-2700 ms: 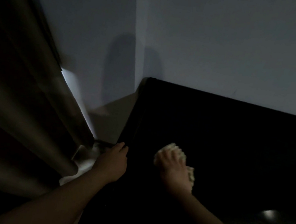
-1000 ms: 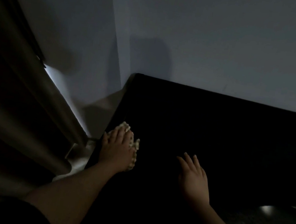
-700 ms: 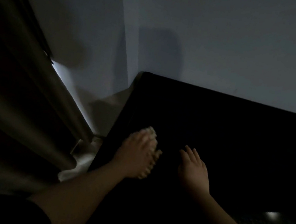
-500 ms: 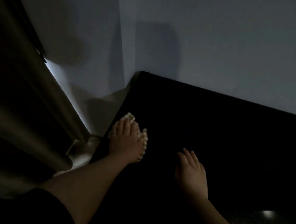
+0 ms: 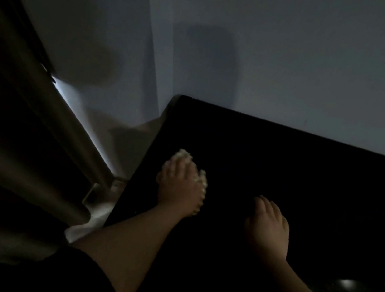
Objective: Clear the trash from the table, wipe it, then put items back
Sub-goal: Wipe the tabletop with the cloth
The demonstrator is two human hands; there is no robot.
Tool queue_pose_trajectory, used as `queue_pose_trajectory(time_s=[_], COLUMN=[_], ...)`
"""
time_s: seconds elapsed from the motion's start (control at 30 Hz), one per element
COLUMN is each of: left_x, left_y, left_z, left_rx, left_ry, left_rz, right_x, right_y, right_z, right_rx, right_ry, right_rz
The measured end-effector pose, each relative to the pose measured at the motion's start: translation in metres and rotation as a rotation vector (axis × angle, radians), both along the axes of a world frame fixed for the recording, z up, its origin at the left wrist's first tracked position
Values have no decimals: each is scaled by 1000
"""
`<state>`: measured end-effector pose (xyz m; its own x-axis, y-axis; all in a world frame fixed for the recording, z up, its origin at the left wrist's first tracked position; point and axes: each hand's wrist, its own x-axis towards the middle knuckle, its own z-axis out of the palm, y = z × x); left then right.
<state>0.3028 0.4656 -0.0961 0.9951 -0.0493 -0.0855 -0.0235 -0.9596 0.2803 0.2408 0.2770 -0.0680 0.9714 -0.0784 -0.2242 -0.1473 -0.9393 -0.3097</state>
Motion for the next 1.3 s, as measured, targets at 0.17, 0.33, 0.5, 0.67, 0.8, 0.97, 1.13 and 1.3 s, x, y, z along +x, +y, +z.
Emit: queue_pose_trajectory(time_s=[0.17, 0.33, 0.5, 0.67, 0.8, 0.97, 1.13, 1.3], left_x=[-30, 24, -1, 14, 37, 89, 149, 209], left_y=[-44, 30, -8, 21, 28, 24, 21, 17], left_z=[2, 6, 2, 8, 7, 4, 3, 0], left_rx=[83, 110, 83, 229, 198, 162, 134, 119], left_ry=[-4, 41, -33, 100, 121, 89, 74, 47], left_rz=[-619, -168, -68, -114, -75, -29, -21, -38], right_x=[8, -1, 8, 37, 66, 109, 162, 216], right_y=[-3, -14, 18, 52, 57, 52, 40, 43], right_z=[5, 2, 5, 7, 8, 10, 13, 11], right_rx=[-16, 53, -62, -30, -40, -58, -92, -123], right_ry=[-33, 24, -4, -32, -25, 3, 11, 23], right_rz=[-131, 18, 67, 106, 112, 128, 128, 128])
